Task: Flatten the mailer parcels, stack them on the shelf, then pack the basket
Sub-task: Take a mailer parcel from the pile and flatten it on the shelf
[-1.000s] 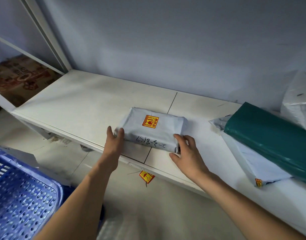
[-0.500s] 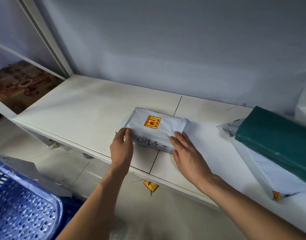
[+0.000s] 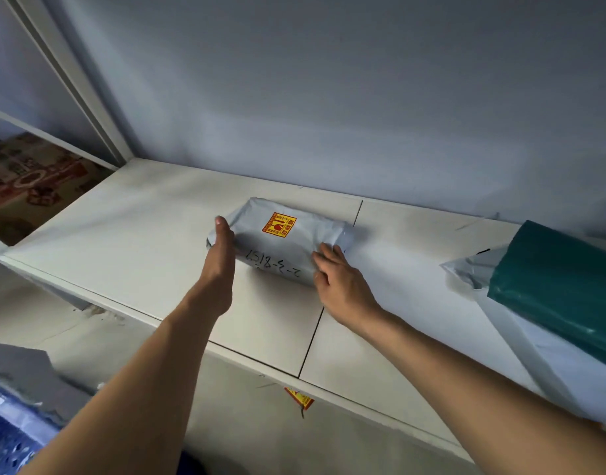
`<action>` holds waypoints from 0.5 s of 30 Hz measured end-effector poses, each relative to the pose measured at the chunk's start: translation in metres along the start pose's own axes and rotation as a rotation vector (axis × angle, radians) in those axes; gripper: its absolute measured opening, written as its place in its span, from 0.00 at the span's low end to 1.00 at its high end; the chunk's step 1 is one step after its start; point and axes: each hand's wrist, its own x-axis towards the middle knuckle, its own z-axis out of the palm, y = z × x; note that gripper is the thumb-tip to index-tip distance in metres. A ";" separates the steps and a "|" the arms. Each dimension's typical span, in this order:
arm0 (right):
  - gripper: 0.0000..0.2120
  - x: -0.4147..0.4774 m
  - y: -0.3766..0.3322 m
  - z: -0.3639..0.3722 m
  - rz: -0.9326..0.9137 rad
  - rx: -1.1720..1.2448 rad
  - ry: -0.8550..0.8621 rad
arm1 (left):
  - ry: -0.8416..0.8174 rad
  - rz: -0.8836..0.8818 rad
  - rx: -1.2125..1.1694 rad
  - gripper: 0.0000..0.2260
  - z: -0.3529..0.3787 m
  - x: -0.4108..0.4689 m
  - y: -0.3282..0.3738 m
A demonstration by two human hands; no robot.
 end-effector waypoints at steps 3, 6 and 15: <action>0.21 0.012 0.005 0.002 -0.021 -0.013 -0.017 | -0.011 0.006 0.022 0.34 -0.002 0.014 0.002; 0.22 0.021 0.008 0.003 -0.024 -0.031 -0.001 | -0.024 0.017 0.041 0.34 0.000 0.019 0.001; 0.24 0.023 0.004 -0.005 0.005 -0.074 -0.004 | 0.036 0.051 0.103 0.30 0.003 0.022 0.003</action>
